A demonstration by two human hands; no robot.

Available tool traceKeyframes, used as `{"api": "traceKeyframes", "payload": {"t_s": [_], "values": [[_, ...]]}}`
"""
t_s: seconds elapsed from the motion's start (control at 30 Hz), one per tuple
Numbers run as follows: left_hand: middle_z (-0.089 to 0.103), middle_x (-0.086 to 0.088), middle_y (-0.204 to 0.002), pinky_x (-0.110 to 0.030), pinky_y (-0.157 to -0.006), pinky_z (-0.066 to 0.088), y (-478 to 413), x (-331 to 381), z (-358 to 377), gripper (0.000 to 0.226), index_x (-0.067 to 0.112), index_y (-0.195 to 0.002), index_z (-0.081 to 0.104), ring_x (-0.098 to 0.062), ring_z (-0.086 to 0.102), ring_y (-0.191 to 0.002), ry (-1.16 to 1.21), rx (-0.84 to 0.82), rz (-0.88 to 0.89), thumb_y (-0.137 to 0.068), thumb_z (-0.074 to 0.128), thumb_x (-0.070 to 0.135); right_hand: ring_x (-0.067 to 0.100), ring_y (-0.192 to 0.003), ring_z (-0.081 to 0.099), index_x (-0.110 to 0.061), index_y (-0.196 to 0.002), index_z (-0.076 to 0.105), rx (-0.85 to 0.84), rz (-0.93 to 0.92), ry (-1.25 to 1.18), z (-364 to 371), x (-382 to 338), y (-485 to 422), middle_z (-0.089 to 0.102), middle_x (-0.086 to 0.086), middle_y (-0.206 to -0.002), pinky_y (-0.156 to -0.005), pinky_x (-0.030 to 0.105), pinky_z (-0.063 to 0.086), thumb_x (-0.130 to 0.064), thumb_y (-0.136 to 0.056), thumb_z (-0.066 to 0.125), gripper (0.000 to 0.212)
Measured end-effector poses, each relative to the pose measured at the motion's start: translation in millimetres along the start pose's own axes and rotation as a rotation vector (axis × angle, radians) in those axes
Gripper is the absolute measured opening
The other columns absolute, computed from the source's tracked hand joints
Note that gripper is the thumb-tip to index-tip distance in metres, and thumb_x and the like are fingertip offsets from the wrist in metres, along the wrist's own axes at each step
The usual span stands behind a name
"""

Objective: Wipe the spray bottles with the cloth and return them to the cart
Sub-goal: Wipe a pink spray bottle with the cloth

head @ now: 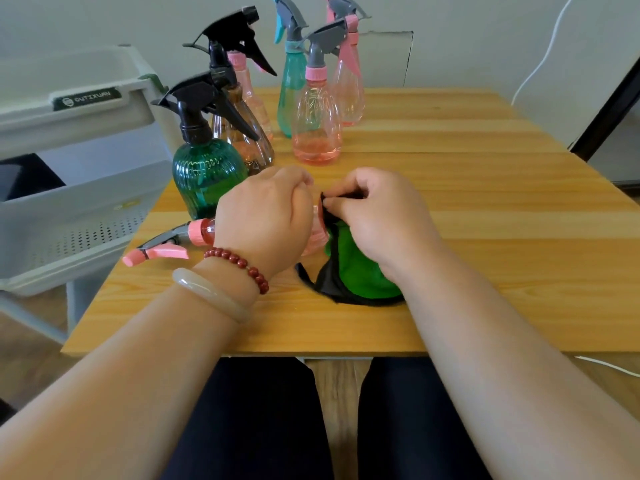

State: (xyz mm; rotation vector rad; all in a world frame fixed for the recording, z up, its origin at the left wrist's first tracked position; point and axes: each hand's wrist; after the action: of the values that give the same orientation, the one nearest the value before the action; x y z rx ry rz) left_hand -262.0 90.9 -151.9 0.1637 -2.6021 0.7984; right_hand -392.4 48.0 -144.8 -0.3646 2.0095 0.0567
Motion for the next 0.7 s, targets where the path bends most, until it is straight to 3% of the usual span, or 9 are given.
{"api": "traceKeyframes", "payload": {"t_s": [0.17, 0.3, 0.43, 0.57, 0.7], "values": [[0.069, 0.0, -0.111, -0.034, -0.073, 0.048, 0.1, -0.5, -0.9, 0.052, 0.018, -0.11, 0.069, -0.024, 0.063, -0.096, -0.001, 0.002, -0.001, -0.088, 0.023, 0.031, 0.003, -0.063, 0.053, -0.026, -0.082, 0.063, -0.031, 0.045, 0.077, 2.5, 0.4, 1.6, 0.06, -0.012, -0.075, -0.046, 0.011, 0.036, -0.019, -0.092, 0.066, 0.013], [0.068, -0.002, -0.112, -0.036, -0.074, 0.049, -0.3, 0.8, -0.9, 0.05, 0.018, -0.11, 0.068, -0.024, 0.063, -0.097, -0.001, 0.0, -0.002, -0.089, 0.025, 0.031, -0.001, -0.072, 0.058, -0.03, -0.077, 0.063, 0.034, 0.013, -0.07, 1.1, -3.6, -0.4, 0.064, -0.016, -0.079, -0.053, 0.007, 0.04, -0.018, -0.091, 0.068, 0.019], [0.069, 0.0, -0.108, -0.035, -0.071, 0.049, 0.0, -1.2, -0.3, 0.054, 0.018, -0.107, 0.069, -0.024, 0.064, -0.093, 0.002, 0.012, 0.017, -0.088, 0.021, 0.033, 0.005, -0.067, 0.053, -0.027, -0.078, 0.061, -0.07, 0.044, 0.126, 0.5, -1.3, 4.3, 0.059, -0.013, -0.075, -0.049, 0.009, 0.036, -0.019, -0.093, 0.065, 0.018], [0.069, 0.0, -0.109, -0.035, -0.072, 0.048, 0.2, -0.2, -1.0, 0.059, 0.018, -0.108, 0.069, -0.023, 0.063, -0.094, 0.0, 0.017, 0.021, -0.085, 0.018, 0.037, 0.004, -0.076, 0.06, -0.031, -0.079, 0.063, -0.054, 0.032, -0.029, -6.4, -2.0, 11.6, 0.065, -0.013, -0.085, -0.057, 0.018, 0.041, -0.02, -0.091, 0.068, 0.017], [0.068, -0.001, -0.11, -0.031, -0.07, 0.043, -0.8, -0.4, -0.3, 0.05, 0.017, -0.109, 0.069, -0.023, 0.063, -0.095, -0.006, -0.005, 0.003, -0.088, 0.025, 0.029, 0.001, -0.072, 0.055, -0.031, -0.078, 0.064, -0.137, 0.058, 0.097, -9.5, 2.4, 18.0, 0.063, -0.015, -0.084, -0.053, 0.013, 0.037, -0.023, -0.091, 0.069, 0.016]]}}
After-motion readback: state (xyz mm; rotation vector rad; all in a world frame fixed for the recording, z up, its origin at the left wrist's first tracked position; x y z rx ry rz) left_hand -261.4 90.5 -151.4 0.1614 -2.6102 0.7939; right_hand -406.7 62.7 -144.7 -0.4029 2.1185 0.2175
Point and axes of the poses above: each hand's wrist, its own y-axis away from the middle knuckle, its own z-axis out of the palm, x = y × z
